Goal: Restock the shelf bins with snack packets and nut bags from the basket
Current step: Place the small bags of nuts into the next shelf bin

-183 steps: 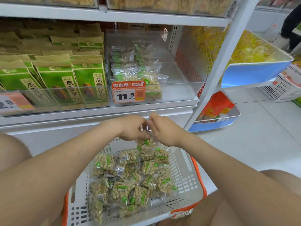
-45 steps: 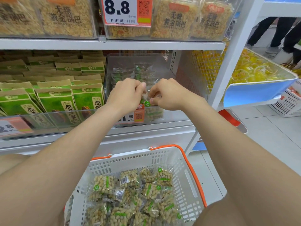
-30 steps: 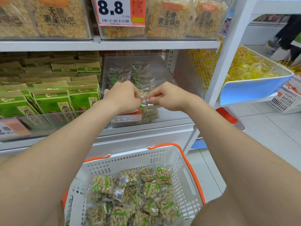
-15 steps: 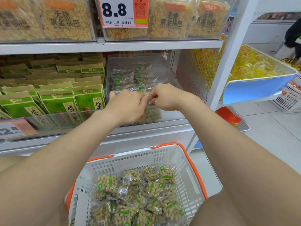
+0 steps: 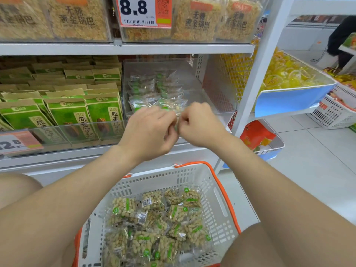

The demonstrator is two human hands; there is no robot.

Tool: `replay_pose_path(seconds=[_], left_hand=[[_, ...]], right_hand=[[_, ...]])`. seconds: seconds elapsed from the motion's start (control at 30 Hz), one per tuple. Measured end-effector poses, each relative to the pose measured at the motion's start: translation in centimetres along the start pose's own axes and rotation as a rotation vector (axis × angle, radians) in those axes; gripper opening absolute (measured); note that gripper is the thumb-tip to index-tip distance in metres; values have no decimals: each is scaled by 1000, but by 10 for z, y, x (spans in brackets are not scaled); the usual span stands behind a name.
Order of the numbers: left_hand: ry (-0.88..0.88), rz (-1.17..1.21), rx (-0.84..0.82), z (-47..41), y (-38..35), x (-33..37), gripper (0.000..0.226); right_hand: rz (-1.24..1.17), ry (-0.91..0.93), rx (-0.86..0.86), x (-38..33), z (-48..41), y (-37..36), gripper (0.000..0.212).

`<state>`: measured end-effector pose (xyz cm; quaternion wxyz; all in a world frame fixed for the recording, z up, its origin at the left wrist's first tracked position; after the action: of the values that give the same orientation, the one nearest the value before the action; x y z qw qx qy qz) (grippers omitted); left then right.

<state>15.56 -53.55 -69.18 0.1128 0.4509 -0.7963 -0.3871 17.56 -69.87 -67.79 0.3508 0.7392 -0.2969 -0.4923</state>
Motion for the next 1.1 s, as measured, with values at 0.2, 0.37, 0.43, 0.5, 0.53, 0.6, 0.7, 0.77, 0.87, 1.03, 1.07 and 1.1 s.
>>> replay_pose_path(seconds=[0.2,0.37,0.43,0.5,0.53,0.6,0.7,0.77,0.87,1.03,1.07,1.1], left_hand=[[-209,-117,-817,46,-46,16,27],[-268,-32,-1158,72,-74,24,24],[-251,-18,-1251,77,-84,25,24],[-224,-8,-1323,81,-94,24,23],[-214,-13,-1346,83,-99,23,22],[-203,-29,-1375,85,-106,25,22],[-188,-27,-1400,85,-113,28,22],[-170,-3,-1392,82,-117,28,23],[-150,21,-1366,78,-121,25,26],[-141,14,-1372,77,-120,24,17],[-138,17,-1378,77,-119,25,20],[-135,15,-1388,77,-117,25,25]], right_hand=[[155,-336,-870,49,49,-67,21],[394,-316,-948,98,70,-122,14],[423,-327,-944,115,78,-141,13],[431,-350,-950,134,87,-158,15],[435,-362,-969,142,92,-166,24],[460,-377,-993,157,100,-177,42],[616,-347,-1056,176,105,-191,47],[700,-340,-1136,179,107,-199,51],[659,-341,-1205,166,107,-210,36],[396,-324,-1008,150,110,-218,13],[364,-331,-969,147,109,-215,17],[336,-327,-944,144,107,-210,19]])
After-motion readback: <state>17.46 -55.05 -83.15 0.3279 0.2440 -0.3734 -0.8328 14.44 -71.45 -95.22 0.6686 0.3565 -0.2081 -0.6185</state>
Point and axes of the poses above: each hand's wrist, its own z-axis away from the middle knuckle, its own y-axis out of the back of the hand, x = y × z, the point moved 2 cm from there along -z, towards the middle knuckle, and after that the axes turned 11 degrees about -z, right-handed, at the moved point
